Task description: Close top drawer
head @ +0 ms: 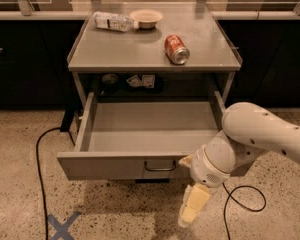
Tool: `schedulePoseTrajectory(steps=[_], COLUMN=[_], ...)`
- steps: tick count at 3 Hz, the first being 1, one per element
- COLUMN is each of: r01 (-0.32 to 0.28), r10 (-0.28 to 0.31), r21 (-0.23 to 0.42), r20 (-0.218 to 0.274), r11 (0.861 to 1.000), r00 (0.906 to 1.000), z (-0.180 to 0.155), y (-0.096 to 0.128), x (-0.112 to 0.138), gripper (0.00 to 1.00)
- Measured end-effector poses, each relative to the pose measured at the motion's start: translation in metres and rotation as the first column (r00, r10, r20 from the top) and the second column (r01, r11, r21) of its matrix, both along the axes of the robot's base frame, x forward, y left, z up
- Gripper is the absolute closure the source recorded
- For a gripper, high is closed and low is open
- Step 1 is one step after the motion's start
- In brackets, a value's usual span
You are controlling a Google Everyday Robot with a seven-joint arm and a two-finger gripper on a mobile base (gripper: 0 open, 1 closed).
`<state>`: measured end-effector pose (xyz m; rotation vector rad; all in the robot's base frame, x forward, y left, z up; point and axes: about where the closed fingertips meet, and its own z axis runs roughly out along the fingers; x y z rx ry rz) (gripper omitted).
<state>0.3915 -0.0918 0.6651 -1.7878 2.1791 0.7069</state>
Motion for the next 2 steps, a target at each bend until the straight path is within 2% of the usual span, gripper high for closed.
schedulePoseTrajectory(steps=[1, 2], r01=[0.068, 0.068], r10=[-0.068, -0.068], r21=[0.003, 0.003], r20=[0.049, 0.049], r11=[0.998, 0.998], r00=[0.9965, 0.9965], z=[0.0069, 0.0069], y=[-0.0167, -0.0167], x=[0.0666, 0.0666], gripper=[0.0, 0.0])
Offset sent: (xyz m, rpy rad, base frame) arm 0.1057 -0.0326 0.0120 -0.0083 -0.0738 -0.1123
